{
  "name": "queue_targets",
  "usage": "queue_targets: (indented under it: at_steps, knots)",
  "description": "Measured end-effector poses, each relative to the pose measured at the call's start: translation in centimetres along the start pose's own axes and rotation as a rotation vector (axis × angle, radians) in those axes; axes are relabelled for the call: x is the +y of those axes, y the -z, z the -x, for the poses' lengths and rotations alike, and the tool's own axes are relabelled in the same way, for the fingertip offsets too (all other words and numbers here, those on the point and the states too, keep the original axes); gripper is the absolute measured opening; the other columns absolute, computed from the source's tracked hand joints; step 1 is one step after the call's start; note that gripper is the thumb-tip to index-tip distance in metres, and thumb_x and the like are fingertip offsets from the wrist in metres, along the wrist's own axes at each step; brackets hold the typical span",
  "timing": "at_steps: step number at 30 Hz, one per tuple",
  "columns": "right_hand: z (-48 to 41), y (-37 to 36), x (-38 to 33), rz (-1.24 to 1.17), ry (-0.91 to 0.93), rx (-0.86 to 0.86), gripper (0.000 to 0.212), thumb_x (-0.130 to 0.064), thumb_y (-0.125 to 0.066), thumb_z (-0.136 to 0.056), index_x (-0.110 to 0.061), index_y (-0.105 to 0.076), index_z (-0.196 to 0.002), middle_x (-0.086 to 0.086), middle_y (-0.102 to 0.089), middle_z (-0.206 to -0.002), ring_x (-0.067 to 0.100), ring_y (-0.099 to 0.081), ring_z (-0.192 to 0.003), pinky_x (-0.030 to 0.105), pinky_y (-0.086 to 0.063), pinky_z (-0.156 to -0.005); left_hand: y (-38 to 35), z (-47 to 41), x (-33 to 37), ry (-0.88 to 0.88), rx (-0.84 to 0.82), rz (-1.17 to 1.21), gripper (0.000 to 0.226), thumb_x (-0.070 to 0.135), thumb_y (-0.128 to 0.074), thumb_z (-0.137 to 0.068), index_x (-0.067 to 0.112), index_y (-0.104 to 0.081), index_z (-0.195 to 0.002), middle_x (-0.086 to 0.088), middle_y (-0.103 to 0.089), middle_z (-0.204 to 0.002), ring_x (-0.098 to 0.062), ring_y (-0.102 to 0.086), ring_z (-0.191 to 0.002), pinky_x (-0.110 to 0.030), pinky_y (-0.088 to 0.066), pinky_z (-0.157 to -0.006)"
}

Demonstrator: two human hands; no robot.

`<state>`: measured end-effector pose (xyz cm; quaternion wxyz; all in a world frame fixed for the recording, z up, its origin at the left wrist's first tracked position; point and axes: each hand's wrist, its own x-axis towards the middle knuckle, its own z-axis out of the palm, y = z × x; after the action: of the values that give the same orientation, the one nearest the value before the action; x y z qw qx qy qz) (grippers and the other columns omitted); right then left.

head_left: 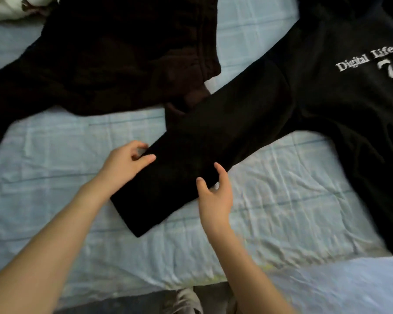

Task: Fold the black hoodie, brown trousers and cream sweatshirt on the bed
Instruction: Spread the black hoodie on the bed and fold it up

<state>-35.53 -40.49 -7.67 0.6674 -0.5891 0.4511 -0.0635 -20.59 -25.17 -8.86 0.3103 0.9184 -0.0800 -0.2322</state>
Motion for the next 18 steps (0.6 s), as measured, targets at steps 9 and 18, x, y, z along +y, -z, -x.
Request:
queue_targets:
  at_steps: [9, 18]
  knots:
    - [5.2, -5.5, 4.2, -0.006, 0.080, -0.036, 0.051, -0.007, -0.071, -0.090, -0.030, -0.056, -0.133, -0.010, -0.057, -0.129, 0.016, -0.067, -0.108, 0.034, -0.060, -0.088, 4.3, 1.6, -4.4, -0.092, -0.373, 0.155, 0.021, 0.019, -0.080, -0.080, 0.033, -0.065, -0.085, 0.008, -0.075, -0.078, 0.003, -0.069, -0.070, -0.015, -0.052, -0.063]
    - [5.8, -5.0, 2.4, 0.645, 0.170, -0.061, 0.049, -0.045, -0.048, -0.100, -0.037, -0.036, -0.147, -0.015, -0.062, -0.100, 0.005, -0.065, -0.073, 0.028, -0.052, -0.060, 2.5, 3.8, -4.4, -0.159, 0.089, -0.551, 0.053, 0.038, -0.068, -0.087, 0.019, -0.052, -0.134, -0.009, -0.056, -0.132, -0.031, -0.049, -0.120, -0.042, -0.042, -0.096]
